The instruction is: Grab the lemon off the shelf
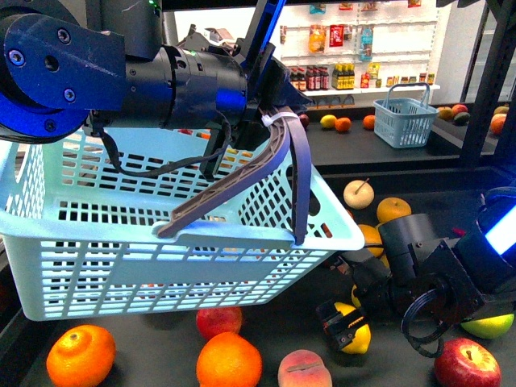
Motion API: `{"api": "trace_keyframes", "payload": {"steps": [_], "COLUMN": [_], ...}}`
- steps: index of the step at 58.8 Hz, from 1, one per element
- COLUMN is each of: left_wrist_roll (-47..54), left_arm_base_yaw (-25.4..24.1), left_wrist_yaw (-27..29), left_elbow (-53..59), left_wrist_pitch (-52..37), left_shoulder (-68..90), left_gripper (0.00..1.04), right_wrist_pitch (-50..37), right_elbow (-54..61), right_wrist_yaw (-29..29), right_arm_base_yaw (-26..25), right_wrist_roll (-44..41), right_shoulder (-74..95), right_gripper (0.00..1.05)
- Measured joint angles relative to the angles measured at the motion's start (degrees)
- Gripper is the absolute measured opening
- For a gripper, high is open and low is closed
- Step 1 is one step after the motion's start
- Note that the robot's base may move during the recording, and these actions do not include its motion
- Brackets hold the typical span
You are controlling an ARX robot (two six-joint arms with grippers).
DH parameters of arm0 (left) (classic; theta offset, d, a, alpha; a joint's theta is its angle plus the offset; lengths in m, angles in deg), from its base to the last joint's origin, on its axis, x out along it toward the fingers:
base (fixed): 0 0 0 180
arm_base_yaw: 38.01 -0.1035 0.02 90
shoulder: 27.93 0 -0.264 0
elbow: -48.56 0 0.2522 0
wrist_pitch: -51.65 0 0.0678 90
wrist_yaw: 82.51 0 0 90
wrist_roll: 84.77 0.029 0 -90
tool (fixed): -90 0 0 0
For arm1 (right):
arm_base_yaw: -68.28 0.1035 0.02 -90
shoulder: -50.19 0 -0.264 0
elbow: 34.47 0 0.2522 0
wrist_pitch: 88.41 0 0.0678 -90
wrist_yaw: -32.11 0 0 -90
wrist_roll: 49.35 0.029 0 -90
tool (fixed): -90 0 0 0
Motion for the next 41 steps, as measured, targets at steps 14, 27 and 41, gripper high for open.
{"api": "trace_keyframes", "payload": {"steps": [14,27,41], "left_wrist_roll": [0.0,0.0,0.0], "left_arm_base_yaw": [0.04,0.07,0.07], "left_wrist_yaw": [0.46,0.37,0.42], "left_elbow": [0.0,0.0,0.0], "left_wrist_pitch": [0.0,0.0,0.0], "left_shoulder": [0.0,0.0,0.0], "left_gripper": [0.07,0.07,0.07], "right_wrist_pitch": [0.87,1.46,2.43], "right_elbow": [-3.72,-6.38,-8.55], "right_wrist_yaw": [0.46,1.36,1.9], "right_arm_base_yaw": [-0.24,-0.79,-1.18], "right_wrist_roll": [-1.66,-2.08,-2.38], "right_shoulder": [4.59,7.43,9.64], "right_gripper": [0.97,0.97,0.97]}}
